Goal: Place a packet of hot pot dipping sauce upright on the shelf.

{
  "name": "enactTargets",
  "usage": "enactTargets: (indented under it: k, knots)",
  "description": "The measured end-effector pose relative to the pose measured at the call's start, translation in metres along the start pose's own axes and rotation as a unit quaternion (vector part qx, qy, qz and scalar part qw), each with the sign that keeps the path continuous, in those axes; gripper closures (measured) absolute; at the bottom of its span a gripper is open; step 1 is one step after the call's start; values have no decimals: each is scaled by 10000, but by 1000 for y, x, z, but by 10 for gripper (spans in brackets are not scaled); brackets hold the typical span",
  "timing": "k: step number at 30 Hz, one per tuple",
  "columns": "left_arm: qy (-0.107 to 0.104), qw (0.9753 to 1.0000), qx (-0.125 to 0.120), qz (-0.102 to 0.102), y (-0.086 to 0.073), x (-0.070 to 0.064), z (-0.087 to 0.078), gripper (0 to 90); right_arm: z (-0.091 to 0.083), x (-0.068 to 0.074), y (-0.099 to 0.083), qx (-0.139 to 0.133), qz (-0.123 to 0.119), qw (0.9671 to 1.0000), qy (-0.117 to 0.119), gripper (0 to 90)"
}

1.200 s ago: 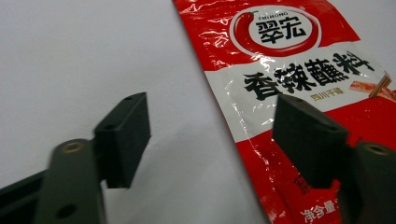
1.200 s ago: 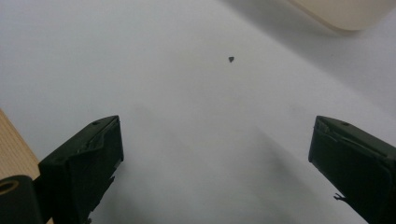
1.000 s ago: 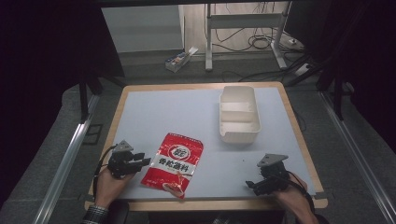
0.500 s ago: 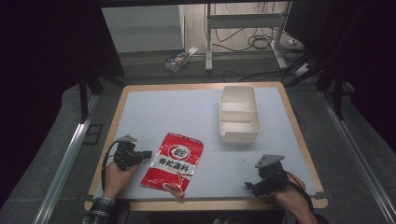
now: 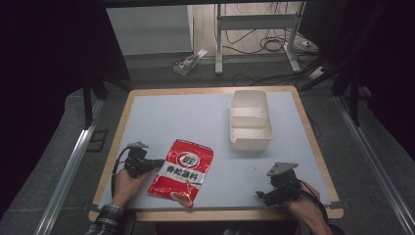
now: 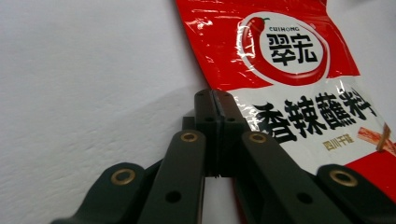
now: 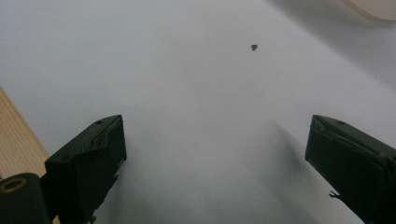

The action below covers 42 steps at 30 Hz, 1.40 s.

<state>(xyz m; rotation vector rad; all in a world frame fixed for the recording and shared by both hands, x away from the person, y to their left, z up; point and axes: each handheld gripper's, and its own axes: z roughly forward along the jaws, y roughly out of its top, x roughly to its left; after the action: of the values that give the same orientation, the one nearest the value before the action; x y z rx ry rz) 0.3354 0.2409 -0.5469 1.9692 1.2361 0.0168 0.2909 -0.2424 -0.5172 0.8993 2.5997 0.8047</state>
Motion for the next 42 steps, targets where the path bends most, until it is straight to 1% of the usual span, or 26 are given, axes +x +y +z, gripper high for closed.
enactTargets:
  k: [1, 3, 6, 11, 16, 19, 20, 22, 28, 29, 32, 33, 34, 35, 38, 40, 42]
  knots:
    - [0, 10000, 0, 0, 0, 0, 0, 899, 0, 0, 0, 0, 0, 10000, 0, 53]
    - [-5, 10000, 49, 71, 2, -3, 2, 899, 0, 0, 0, 3, 4, 10000, -4, 53]
    - [-49, 9998, 115, 160, 5, -8, 6, 899, 1, 1, 0, 17, 0, 10000, 0, 53]
    - [-139, 9994, 208, 252, 11, -14, 13, 899, 1, 0, 0, 14, 2, 10000, -5, 52]
    - [-114, 9985, 320, 419, 17, -21, 18, 899, 1, 0, 0, 6, 6, 10000, -5, 51]
    - [-122, 9981, 371, 476, 19, -25, 21, 899, 1, 0, 0, -1, 7, 10000, -3, 51]
    - [-133, 9983, 349, 448, 20, -26, 22, 899, 1, 0, 0, -2, 5, 10000, -5, 50]
    - [-133, 9975, 417, 560, 21, -28, 23, 899, 1, 0, 0, -7, 20, 10000, 4, 50]
    - [-200, 9966, 467, 656, 23, -37, 29, 899, 1, 1, 1, -15, 8, 10000, 5, 50]
    - [-211, 9961, 491, 700, 23, -37, 29, 899, 1, 1, 1, -17, 11, 10000, 5, 50]
    - [-270, 9966, 416, 654, 22, -35, 29, 898, 2, 0, 0, -15, 16, 10000, 5, 50]
    - [-174, 9964, 405, 723, 22, -34, 27, 898, 2, 0, 0, -9, 24, 10000, 4, 50]
    - [-1, 9966, 331, 760, 22, -35, 26, 896, 2, 1, 0, -9, 21, 10000, 3, 50]
    - [84, 9964, 286, 799, 22, -34, 23, 865, 2, 1, 0, -9, 17, 10000, 0, 49]
    - [39, 9975, 20, 703, 22, -33, 13, 834, 1, 0, 0, -18, 19, 10000, -2, 50]
    - [23, 9975, -70, 700, 21, -34, 7, 831, 2, 0, 0, -20, 9, 10000, -1, 50]
    - [13, 9974, -98, 711, 18, -37, 5, 829, 1, 0, 0, -19, 10, 10000, -4, 50]
